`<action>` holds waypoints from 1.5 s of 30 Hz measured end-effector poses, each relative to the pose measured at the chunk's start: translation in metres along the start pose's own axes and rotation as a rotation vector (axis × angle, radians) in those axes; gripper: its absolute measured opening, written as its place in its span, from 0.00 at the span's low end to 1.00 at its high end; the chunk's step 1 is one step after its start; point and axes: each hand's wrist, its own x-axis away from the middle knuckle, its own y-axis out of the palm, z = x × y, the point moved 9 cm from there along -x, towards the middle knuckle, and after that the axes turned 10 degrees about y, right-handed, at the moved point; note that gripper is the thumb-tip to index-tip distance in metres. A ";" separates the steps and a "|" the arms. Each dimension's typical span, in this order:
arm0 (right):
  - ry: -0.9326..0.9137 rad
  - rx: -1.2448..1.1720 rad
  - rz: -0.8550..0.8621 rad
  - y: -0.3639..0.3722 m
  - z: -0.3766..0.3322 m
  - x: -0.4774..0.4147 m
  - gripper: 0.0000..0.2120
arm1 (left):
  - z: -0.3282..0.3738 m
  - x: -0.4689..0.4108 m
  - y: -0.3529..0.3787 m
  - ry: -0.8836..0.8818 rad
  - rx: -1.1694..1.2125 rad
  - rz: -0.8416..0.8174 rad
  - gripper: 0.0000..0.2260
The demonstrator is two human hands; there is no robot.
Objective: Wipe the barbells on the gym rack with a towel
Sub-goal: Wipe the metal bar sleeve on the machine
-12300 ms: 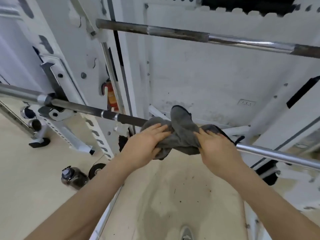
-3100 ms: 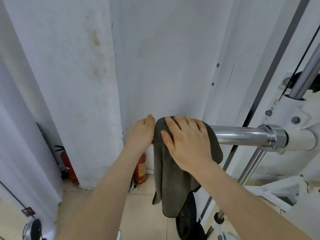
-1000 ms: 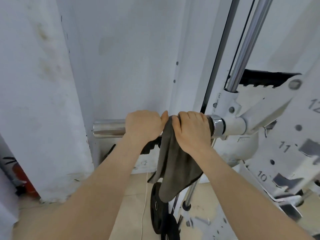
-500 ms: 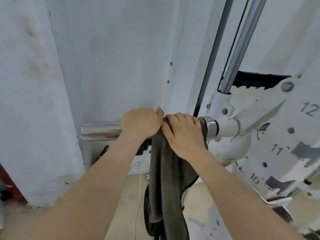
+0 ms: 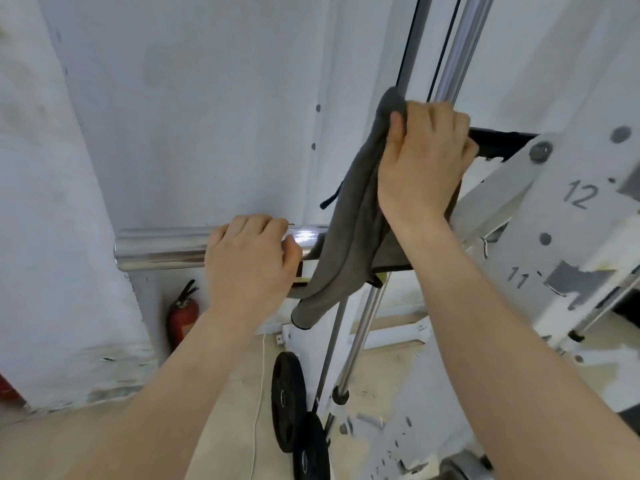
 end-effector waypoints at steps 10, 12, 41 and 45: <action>-0.040 0.334 -1.341 0.135 0.015 0.079 0.16 | 0.016 -0.053 0.048 -0.072 -0.028 -0.337 0.24; -0.051 0.318 -1.537 0.144 0.003 0.090 0.14 | 0.016 -0.048 0.040 -0.036 -0.071 -0.233 0.24; 0.017 0.160 -0.744 0.107 0.026 0.049 0.21 | 0.036 -0.013 0.021 0.116 0.044 -0.065 0.14; -0.055 0.055 -0.563 0.067 0.032 0.081 0.21 | 0.020 -0.058 0.011 -0.077 0.053 -0.166 0.14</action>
